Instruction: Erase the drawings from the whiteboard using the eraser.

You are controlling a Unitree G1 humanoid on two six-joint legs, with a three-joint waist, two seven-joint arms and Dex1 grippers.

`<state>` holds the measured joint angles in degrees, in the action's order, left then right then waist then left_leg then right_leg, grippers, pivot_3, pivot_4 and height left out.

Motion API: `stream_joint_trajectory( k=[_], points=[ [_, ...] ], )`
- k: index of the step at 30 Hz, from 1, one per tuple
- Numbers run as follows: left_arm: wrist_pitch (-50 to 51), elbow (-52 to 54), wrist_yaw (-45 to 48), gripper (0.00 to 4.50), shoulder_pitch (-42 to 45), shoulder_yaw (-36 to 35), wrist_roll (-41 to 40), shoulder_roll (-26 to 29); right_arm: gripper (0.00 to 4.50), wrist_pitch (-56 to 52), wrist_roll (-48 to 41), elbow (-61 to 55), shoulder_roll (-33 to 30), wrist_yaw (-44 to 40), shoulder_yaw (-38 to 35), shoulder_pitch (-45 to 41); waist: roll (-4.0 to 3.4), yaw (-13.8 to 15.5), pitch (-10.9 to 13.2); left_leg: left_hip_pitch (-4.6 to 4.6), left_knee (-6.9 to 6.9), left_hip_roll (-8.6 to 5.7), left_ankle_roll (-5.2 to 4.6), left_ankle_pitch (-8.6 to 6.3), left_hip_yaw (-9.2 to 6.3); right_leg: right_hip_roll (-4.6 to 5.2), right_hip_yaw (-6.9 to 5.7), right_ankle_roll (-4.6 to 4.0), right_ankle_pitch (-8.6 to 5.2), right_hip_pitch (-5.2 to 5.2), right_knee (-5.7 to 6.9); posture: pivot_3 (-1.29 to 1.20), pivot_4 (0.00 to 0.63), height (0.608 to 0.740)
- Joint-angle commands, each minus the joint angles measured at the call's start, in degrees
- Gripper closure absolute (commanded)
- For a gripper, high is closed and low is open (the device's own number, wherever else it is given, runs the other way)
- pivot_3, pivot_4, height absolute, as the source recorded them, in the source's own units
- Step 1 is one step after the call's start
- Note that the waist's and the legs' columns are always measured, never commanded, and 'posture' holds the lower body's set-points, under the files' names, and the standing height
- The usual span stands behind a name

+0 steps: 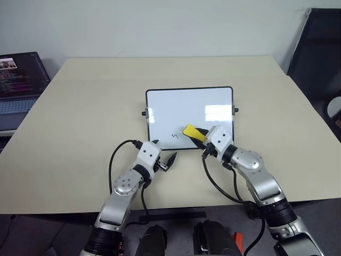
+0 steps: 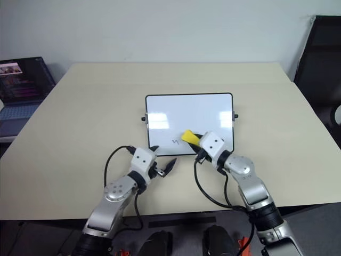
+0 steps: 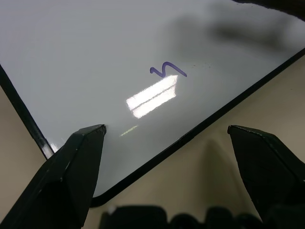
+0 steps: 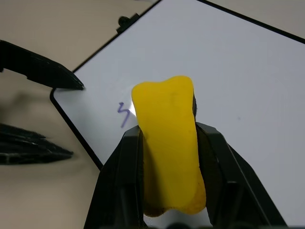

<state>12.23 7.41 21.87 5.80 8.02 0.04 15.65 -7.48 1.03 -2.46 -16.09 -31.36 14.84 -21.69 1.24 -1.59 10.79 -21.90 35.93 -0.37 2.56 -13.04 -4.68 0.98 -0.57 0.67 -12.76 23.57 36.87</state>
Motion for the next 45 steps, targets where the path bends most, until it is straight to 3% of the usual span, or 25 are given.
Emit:
stream_joint_trajectory(
  k=[1,7,12,24,35,45],
  points=[
    [-0.6,2.8,-0.7,0.0,-0.1,-0.7,0.4,0.3,3.31,3.8,-0.1,1.2,2.7,-0.7,1.6,-3.6,0.0,-0.1,0.0,0.0,0.01,0.0,0.0,0.0,0.0,0.01,0.01,0.0,0.0,0.0,0.0,0.0,0.15,0.74],
    [-0.4,3.6,-0.8,0.0,-0.5,-0.9,0.5,0.7,3.31,6.7,2.4,7.8,6.1,-0.3,4.4,-7.5,-0.01,0.0,0.0,0.03,0.01,0.03,0.0,0.0,-0.03,0.0,-0.03,-0.01,0.0,0.0,0.04,0.0,0.15,0.74],
    [0.0,4.1,-1.3,0.0,-0.6,-1.3,0.5,0.9,3.31,2.2,8.8,14.0,6.8,5.3,5.5,-9.9,-0.01,0.1,0.0,0.01,0.02,0.01,0.0,0.0,-0.01,0.05,0.01,-0.01,0.01,0.0,0.03,0.0,0.15,0.74],
    [0.7,4.6,-1.8,0.0,-0.4,-2.7,0.3,1.4,3.31,-0.3,13.5,14.2,3.4,5.4,6.4,-7.7,-0.01,0.1,0.0,0.06,0.07,0.01,-0.01,0.01,-0.03,0.07,-0.01,-0.01,0.0,-0.04,0.09,0.0,0.15,0.74],
    [0.6,4.2,-1.5,0.0,-0.2,-2.6,0.1,1.4,3.31,-2.1,13.2,9.1,-3.8,3.0,4.4,-1.5,0.0,0.3,0.0,0.11,0.1,0.01,-0.01,0.01,-0.02,0.1,-0.01,-0.18,-0.1,-0.11,0.06,0.0,0.15,0.74],
    [0.4,3.7,-1.0,0.0,0.5,-2.4,-0.1,1.4,3.31,-1.5,6.9,3.6,-2.6,3.0,0.0,-0.1,0.01,0.3,0.0,0.06,0.13,0.02,-0.06,0.05,0.05,0.1,-0.01,-0.31,-0.18,-0.15,0.04,0.0,0.15,0.74]
  ],
)
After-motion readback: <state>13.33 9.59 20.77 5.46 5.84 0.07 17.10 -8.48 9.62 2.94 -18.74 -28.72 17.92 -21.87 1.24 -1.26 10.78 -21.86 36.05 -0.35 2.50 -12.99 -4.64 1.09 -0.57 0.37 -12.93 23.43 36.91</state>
